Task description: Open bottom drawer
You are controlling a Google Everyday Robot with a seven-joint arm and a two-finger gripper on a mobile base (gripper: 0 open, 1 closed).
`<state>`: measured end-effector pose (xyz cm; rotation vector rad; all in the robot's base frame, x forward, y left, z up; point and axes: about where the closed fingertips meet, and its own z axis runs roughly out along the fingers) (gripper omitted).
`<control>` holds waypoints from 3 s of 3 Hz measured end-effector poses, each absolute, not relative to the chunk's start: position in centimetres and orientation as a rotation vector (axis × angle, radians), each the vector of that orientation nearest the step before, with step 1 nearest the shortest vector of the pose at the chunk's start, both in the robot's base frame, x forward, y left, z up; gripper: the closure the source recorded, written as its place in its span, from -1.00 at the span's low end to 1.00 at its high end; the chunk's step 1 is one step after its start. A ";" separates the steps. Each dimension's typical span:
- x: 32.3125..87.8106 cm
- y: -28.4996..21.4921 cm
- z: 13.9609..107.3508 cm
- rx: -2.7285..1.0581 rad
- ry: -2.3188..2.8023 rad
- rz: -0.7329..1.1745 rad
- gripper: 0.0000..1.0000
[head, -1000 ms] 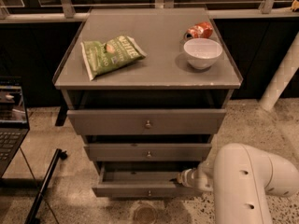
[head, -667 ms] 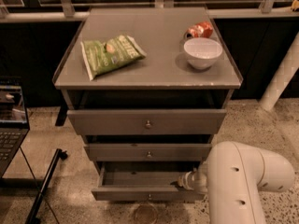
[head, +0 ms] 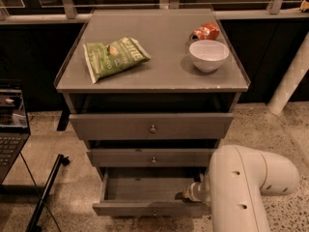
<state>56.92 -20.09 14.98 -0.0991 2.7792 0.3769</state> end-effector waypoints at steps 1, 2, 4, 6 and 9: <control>52.6 -20.8 14.4 -0.090 2.834 0.452 1.00; 52.9 -20.8 14.5 -0.090 2.834 0.452 1.00; 48.0 -21.5 14.6 -0.097 2.871 0.550 1.00; 47.2 -21.8 22.3 -0.322 2.627 0.578 1.00; 47.3 -20.1 30.0 -0.559 2.315 0.537 0.18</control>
Offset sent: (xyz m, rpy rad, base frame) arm -0.2156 -0.0396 0.0002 0.2401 0.2827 0.0606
